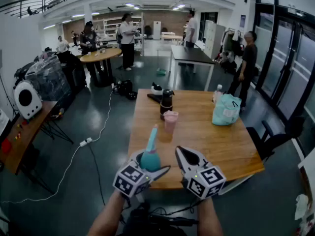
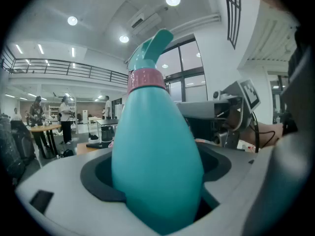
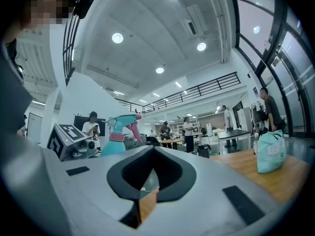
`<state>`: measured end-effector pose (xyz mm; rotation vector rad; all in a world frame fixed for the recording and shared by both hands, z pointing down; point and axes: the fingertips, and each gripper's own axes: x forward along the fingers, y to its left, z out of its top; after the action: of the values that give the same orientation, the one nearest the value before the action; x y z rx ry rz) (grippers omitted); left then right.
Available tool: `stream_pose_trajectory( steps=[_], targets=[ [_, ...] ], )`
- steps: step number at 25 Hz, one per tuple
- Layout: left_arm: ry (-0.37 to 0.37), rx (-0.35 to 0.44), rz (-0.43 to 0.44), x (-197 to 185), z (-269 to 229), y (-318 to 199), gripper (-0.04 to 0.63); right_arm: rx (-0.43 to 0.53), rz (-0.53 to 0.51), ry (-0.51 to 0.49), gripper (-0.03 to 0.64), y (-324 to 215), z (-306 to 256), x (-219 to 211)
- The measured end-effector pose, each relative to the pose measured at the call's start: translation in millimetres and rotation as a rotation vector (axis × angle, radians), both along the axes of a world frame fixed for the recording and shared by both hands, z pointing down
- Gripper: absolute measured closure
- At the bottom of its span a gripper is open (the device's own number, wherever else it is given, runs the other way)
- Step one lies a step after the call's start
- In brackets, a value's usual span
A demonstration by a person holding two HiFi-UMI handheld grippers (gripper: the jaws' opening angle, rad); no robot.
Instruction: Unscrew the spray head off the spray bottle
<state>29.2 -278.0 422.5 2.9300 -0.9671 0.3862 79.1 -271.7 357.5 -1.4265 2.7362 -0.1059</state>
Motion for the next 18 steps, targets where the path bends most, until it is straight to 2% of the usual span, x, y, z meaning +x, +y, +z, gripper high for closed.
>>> stream_pose_trajectory(
  steps=[18],
  targets=[
    [-0.025,0.0,-0.006,0.0,6.3,15.7,0.162,0.024,-0.017,-0.005,0.607,19.3,0.0,-2.0]
  ],
)
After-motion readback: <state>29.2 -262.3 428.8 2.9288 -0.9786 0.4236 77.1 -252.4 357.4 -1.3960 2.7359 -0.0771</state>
